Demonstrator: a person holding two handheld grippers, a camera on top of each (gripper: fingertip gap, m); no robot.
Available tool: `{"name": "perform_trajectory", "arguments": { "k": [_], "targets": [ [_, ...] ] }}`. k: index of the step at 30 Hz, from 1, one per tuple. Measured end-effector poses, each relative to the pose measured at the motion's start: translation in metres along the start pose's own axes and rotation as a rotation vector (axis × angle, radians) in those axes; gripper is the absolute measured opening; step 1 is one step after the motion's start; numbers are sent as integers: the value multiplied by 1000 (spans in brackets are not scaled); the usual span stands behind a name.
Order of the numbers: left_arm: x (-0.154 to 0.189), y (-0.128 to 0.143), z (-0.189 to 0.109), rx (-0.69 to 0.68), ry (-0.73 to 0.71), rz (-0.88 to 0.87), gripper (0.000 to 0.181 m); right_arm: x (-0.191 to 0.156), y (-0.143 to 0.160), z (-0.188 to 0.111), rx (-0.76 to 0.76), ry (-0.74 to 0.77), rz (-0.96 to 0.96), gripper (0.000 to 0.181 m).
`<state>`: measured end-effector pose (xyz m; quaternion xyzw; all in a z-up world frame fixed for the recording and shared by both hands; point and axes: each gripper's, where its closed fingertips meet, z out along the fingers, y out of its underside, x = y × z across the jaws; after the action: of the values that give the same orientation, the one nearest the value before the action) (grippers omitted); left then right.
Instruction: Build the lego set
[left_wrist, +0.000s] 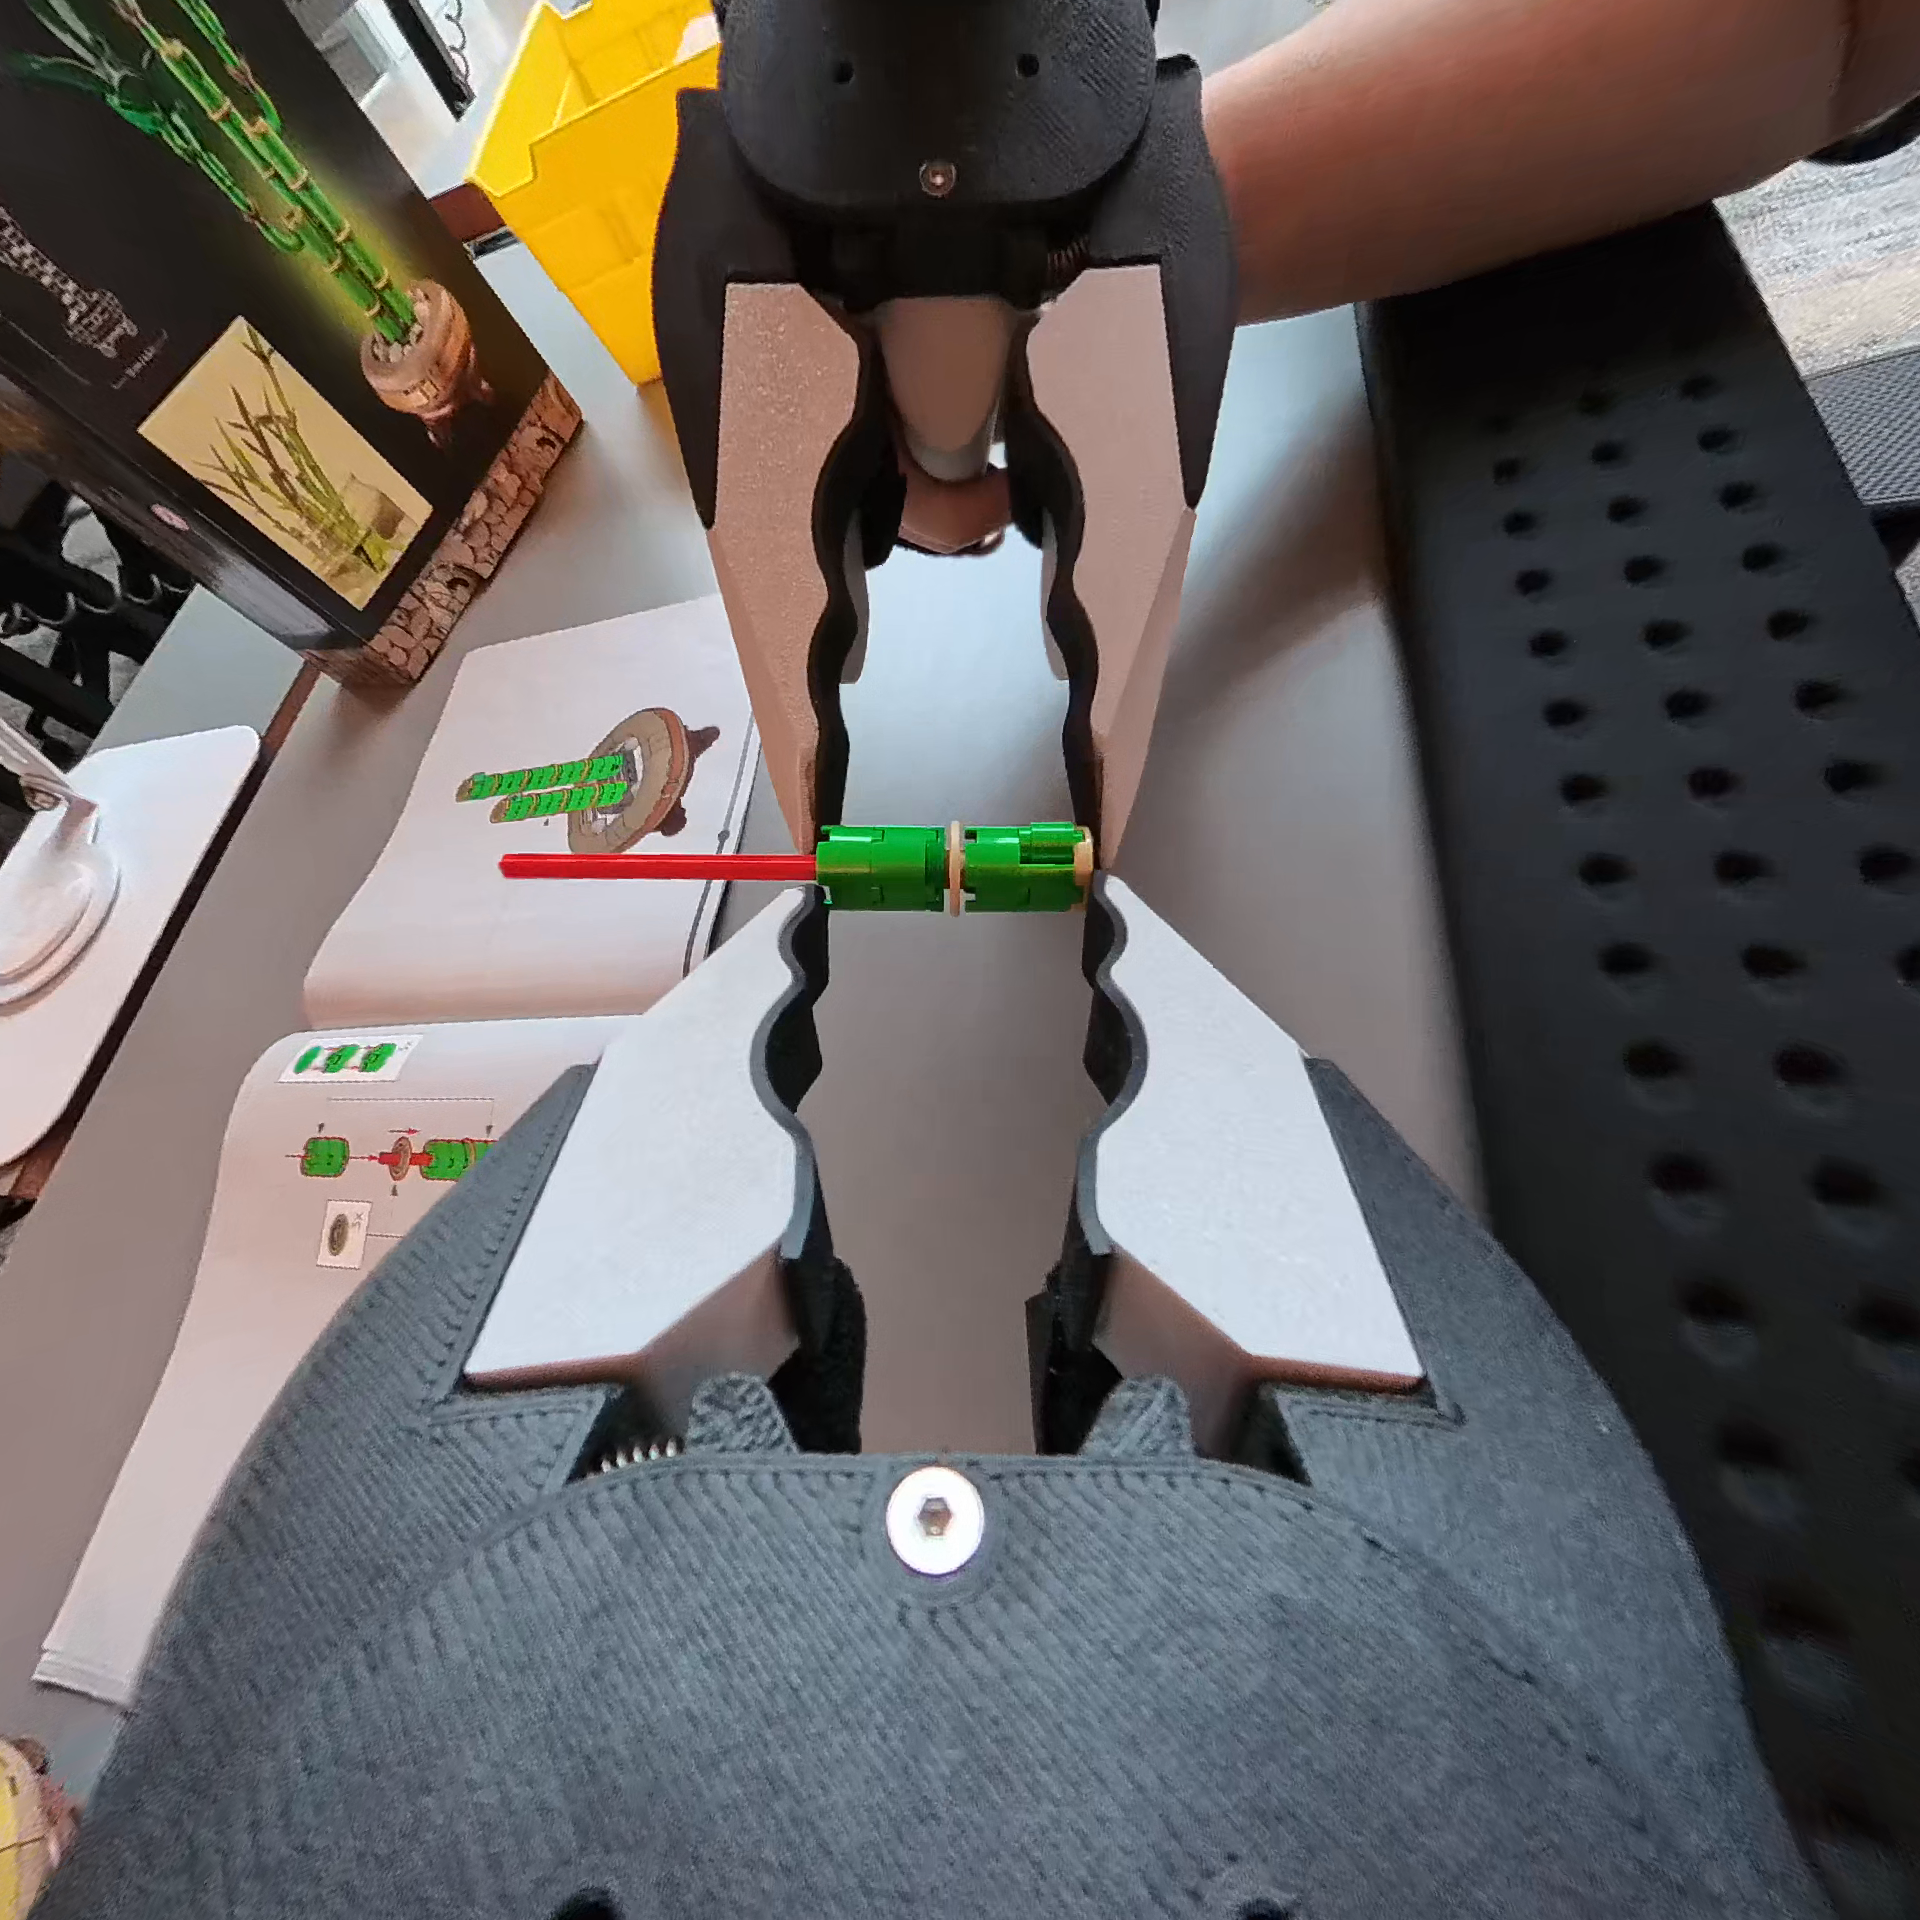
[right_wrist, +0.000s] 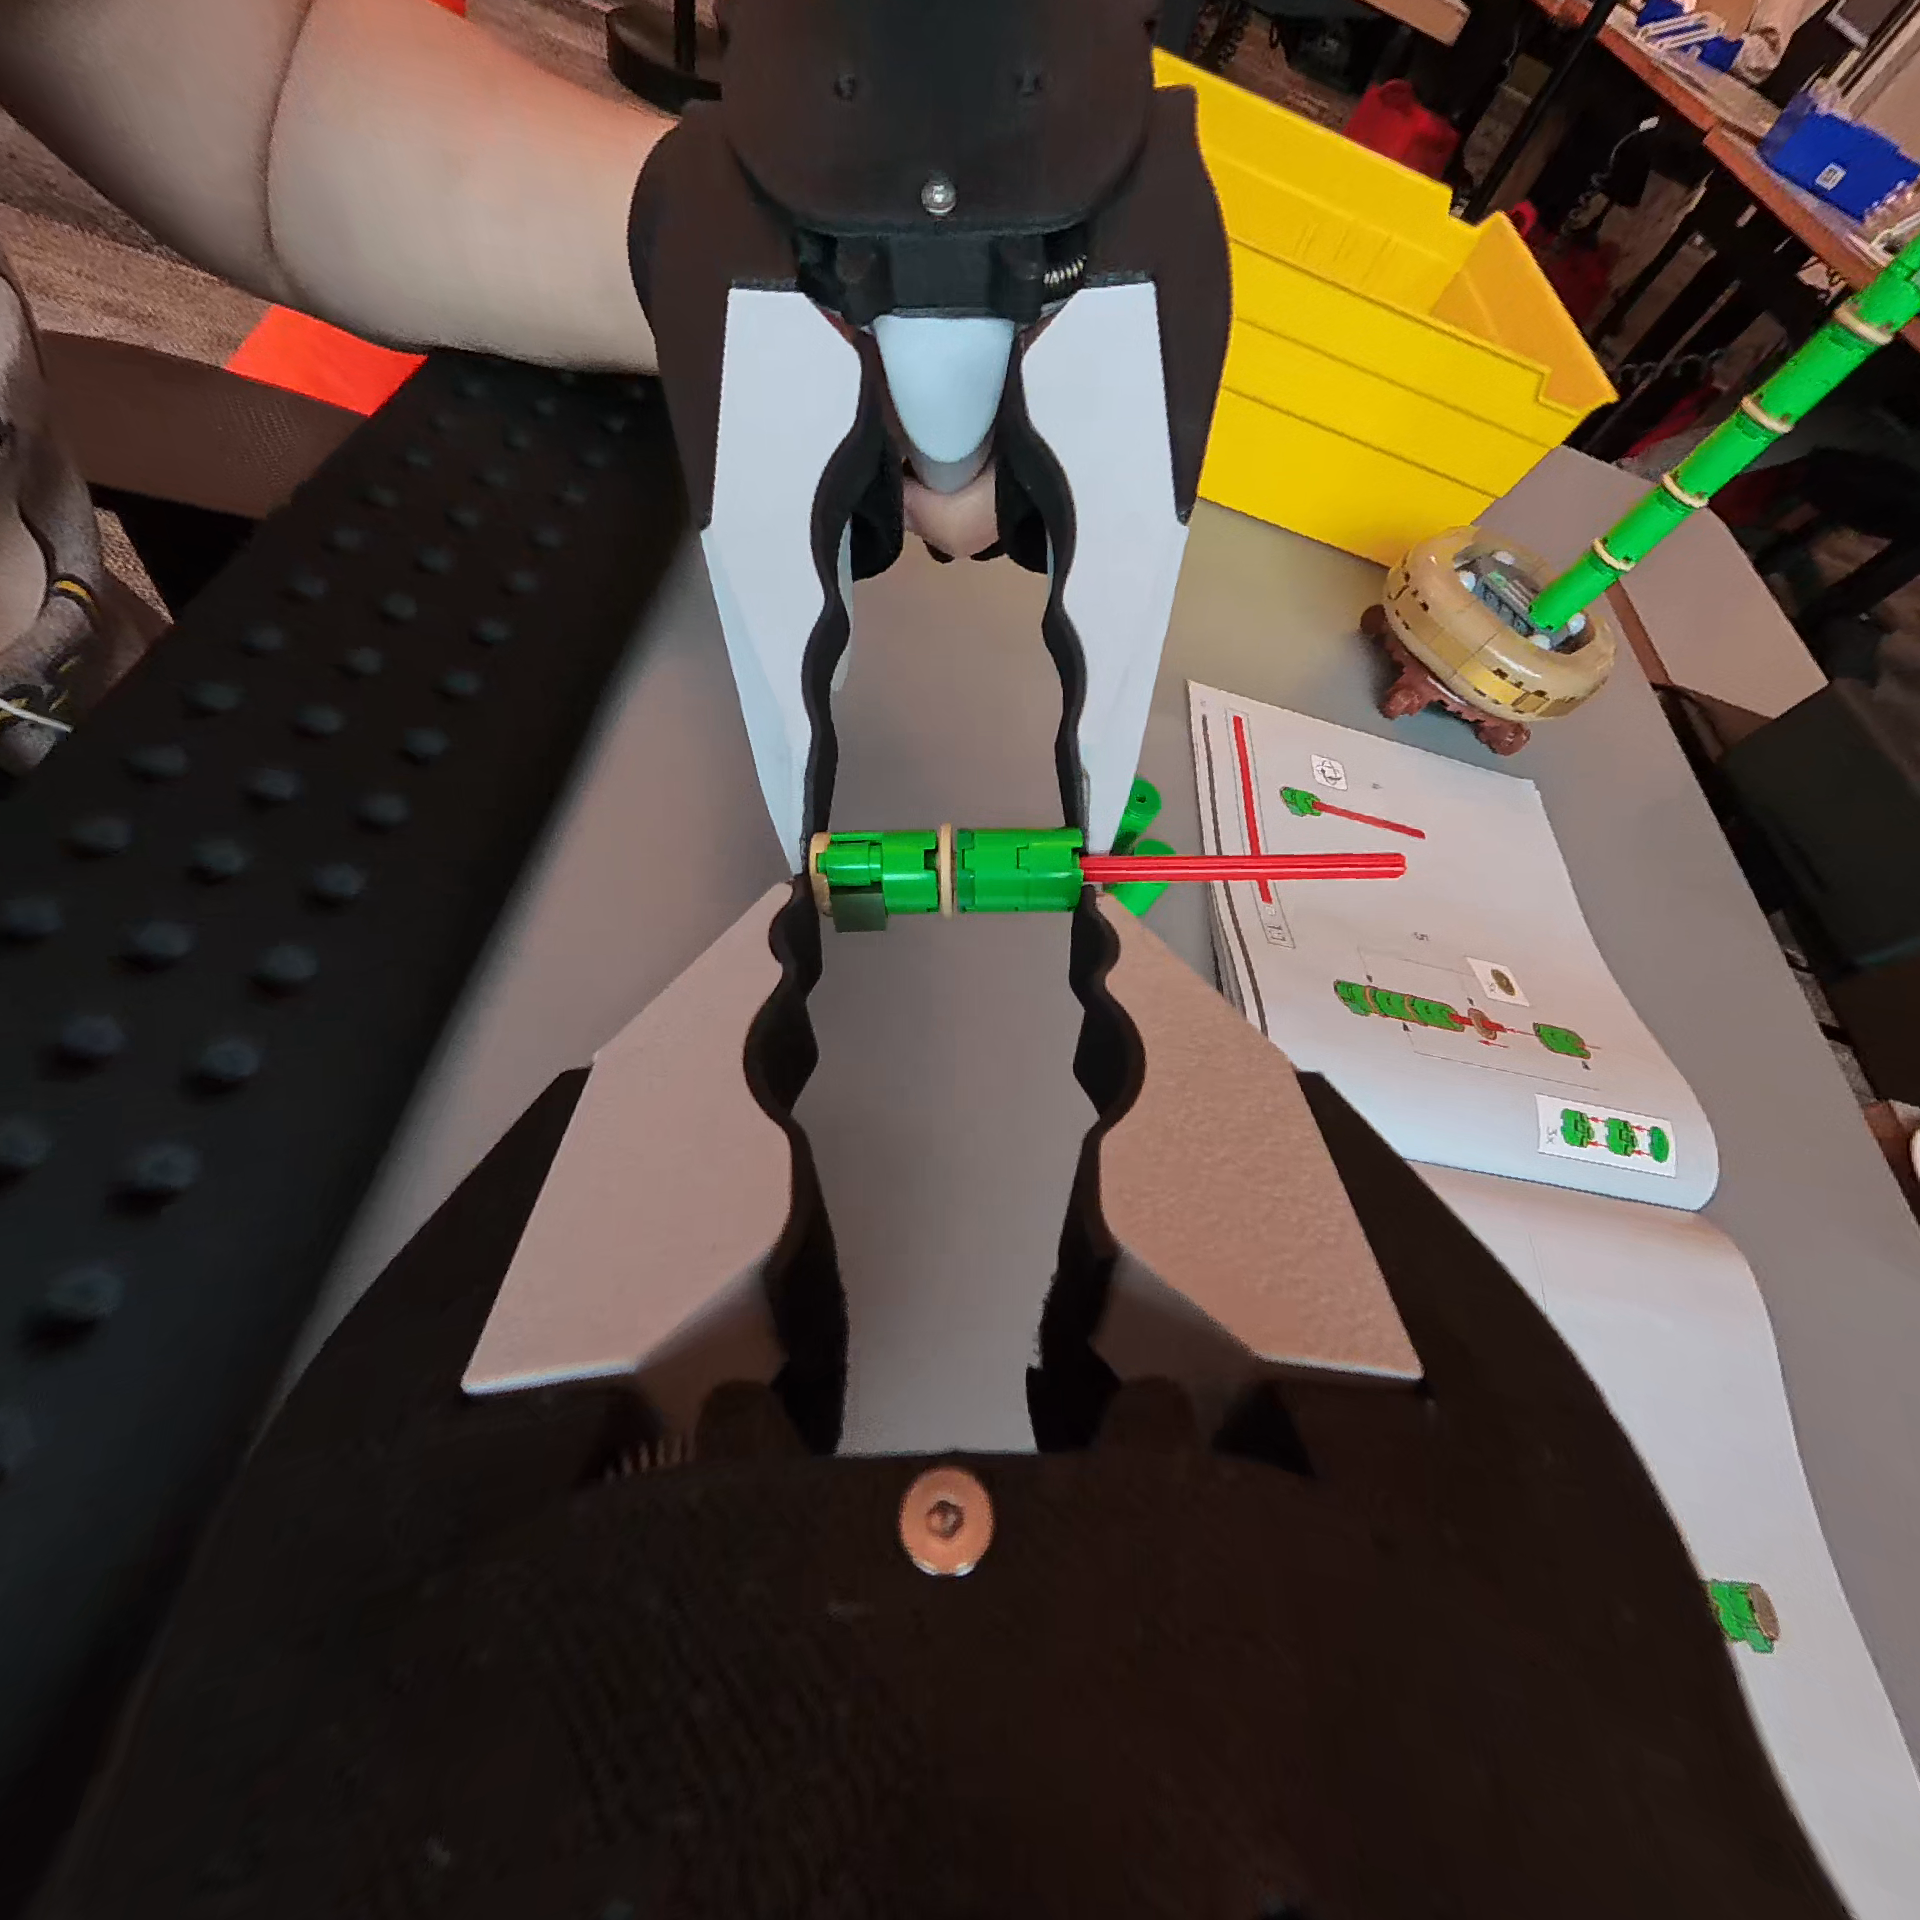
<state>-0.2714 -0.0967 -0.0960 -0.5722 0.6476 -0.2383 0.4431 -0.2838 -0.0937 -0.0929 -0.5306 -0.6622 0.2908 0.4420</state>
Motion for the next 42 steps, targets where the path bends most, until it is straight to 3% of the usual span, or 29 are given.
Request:
{"name": "perform_trajectory", "arguments": {
  "k": [3,7,9,13,16,21,24,25,28,30,33,40,42],
  "targets": [
    [-3,0,0,-2,-27,15,49,3,1,-1,7,-7,60,49],
    [2,-9,1,38,-53,99,49,1,-7,-16,111,-164,312,64],
    [2,-5,2,4,-92,198,49,11,-10,-22,187,-211,511,59],
    [8,-3,7,-36,-131,319,49,33,-22,-24,353,-289,860,24],
    [12,-7,6,-23,-130,349,49,33,-19,-20,330,-265,867,5],
    [15,-9,3,-12,-133,377,49,31,-23,-21,320,-230,856,4],
    [14,-12,1,46,-115,279,52,36,-22,-22,304,-186,849,3],
    [13,-16,-2,92,-90,205,51,41,-21,-23,303,-146,835,2],
    [-1,-33,-20,254,25,-108,73,50,-27,-30,354,-107,822,3],
    [-24,-42,-32,380,71,-367,67,50,-33,-32,387,-109,793,3],
    [-40,-48,-36,501,174,-652,39,49,-40,-28,398,-96,759,3],
    [-37,-38,-20,394,85,-516,23,43,-51,-13,421,-97,699,3],
    [-33,-36,-18,375,106,-507,3,41,-55,-12,438,-111,691,3]
  ]
}}
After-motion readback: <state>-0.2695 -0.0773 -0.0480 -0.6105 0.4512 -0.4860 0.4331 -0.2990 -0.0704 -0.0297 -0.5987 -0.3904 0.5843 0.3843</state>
